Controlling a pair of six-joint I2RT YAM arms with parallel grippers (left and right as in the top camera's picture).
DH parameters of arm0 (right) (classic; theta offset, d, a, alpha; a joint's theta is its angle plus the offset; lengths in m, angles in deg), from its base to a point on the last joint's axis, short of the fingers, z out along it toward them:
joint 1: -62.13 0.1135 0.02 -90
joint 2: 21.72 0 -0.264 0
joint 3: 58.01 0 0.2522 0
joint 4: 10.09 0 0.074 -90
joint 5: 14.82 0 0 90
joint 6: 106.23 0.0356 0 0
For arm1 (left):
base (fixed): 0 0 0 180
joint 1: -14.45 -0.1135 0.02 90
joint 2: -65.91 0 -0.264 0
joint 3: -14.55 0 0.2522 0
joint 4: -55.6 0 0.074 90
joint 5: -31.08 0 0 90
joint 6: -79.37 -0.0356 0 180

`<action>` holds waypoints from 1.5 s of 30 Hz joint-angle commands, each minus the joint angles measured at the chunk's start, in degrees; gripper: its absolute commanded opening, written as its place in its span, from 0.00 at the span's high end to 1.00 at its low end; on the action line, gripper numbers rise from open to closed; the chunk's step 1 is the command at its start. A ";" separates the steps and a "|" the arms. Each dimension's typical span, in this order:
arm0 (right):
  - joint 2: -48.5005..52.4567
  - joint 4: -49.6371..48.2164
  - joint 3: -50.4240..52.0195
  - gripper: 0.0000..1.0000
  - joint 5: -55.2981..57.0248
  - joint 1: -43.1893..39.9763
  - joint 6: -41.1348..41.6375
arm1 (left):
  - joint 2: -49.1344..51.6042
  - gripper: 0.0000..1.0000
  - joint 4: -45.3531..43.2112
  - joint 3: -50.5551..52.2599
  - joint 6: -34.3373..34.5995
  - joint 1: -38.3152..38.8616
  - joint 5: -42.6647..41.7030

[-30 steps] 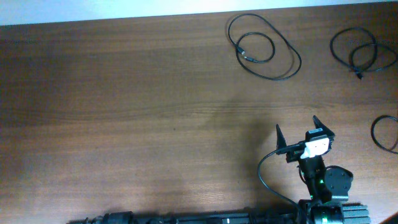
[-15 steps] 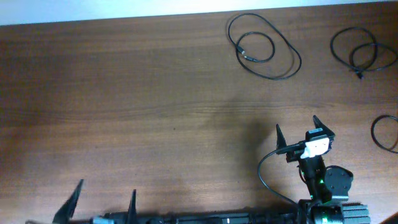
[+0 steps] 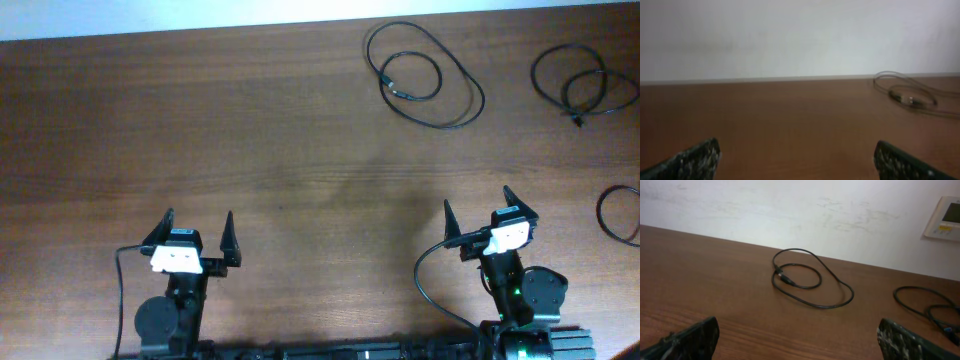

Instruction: Untangle cables

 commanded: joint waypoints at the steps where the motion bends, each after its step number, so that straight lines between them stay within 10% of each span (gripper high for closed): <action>1: -0.31 0.31 0.31 0.01 0.31 -0.35 0.66 | -0.22 0.01 -2.21 3.61 0.59 0.13 1.86; 45: -0.42 1.70 0.31 0.01 14.97 8.76 10.71 | 0.00 0.01 -0.35 3.61 0.57 0.13 2.19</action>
